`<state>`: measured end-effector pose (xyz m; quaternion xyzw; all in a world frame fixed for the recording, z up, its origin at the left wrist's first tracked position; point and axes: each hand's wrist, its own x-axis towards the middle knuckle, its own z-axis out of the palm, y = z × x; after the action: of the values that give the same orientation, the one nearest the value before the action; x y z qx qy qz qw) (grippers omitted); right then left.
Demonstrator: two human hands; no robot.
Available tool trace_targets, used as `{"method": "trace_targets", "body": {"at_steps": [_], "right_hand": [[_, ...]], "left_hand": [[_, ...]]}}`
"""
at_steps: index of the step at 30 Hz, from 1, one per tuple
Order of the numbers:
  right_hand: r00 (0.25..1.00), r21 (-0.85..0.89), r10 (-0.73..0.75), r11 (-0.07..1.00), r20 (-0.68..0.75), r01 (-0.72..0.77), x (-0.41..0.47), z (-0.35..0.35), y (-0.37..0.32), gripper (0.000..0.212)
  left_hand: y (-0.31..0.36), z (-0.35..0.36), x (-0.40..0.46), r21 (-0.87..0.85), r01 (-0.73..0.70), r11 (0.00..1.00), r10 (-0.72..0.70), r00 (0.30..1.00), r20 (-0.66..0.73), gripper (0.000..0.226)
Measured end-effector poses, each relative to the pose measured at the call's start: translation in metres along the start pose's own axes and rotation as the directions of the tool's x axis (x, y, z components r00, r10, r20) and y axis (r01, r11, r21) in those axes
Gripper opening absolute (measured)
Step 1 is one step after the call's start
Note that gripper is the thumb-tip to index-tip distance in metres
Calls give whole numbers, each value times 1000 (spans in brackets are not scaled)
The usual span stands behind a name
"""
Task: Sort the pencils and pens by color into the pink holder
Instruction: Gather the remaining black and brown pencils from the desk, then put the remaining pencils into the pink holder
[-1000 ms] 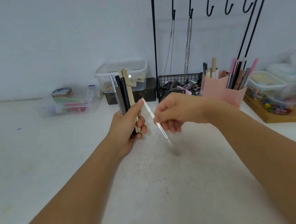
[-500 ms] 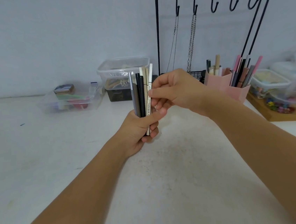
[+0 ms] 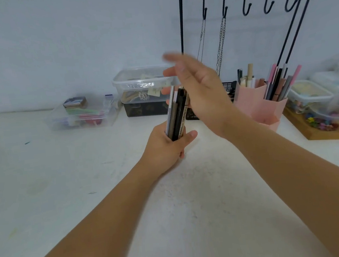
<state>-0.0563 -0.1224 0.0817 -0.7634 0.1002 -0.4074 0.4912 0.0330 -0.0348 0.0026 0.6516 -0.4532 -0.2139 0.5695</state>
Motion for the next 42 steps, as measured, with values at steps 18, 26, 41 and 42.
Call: {"method": "trace_targets", "body": {"at_steps": [18,26,41,42], "right_hand": [[990,156,144,977,11,-144,-19,20,20,28],[970,129,238,965,-53,-230,-23,22,37,25],[977,-862,141,463,-157,-206,-46,-77,2,18],[979,-885,140,422,-150,-196,-49,-84,4,16]], "left_hand": [[-6,4,1,88,-27,996,14,988,151,10],[-14,5,4,275,-113,955,62,980,187,15],[-22,12,2,434,-331,838,261,942,213,28],[-22,12,2,426,-340,839,276,939,206,25]]}}
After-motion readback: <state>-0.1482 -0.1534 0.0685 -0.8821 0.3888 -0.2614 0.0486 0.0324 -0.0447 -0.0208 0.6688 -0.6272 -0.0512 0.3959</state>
